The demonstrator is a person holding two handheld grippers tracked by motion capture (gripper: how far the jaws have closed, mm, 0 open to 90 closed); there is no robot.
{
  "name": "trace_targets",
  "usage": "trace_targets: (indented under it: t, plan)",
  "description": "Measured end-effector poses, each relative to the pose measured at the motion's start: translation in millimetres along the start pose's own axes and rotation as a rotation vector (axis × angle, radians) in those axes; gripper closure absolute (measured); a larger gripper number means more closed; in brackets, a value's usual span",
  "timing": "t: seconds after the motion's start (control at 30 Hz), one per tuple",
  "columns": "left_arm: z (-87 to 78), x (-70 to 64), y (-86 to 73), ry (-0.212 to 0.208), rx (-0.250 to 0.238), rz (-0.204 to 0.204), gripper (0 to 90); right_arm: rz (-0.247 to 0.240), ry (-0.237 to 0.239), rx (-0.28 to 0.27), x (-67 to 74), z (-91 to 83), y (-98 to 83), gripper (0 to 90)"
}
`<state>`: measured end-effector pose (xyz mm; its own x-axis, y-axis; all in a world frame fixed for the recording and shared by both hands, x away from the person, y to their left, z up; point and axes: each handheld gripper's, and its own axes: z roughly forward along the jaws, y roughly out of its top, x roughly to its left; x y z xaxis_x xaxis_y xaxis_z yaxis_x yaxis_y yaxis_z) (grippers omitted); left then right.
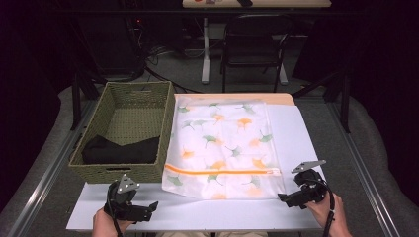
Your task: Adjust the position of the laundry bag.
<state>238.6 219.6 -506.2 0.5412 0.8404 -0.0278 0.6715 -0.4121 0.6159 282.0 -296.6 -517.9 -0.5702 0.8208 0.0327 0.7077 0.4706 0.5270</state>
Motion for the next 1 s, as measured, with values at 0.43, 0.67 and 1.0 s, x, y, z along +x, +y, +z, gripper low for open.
trace_targets:
  t: [0.43, 0.67, 1.0]
  plan:
    - [9.5, -25.6, 24.2, -0.026, -0.035, 0.03, 11.9, -0.002, 0.027, 0.043, 9.1, 21.2, 21.8, 14.0]
    - [18.4, -32.1, 31.3, -0.017, -0.019, 0.06, 16.0, 0.031, -0.019, 0.056, 2.8, 25.7, 20.8, 22.6]
    - [26.0, -30.7, 34.1, -0.035, -0.006, 0.048, 30.0, 0.046, -0.036, 0.086, -0.4, 34.5, 21.6, 41.6]
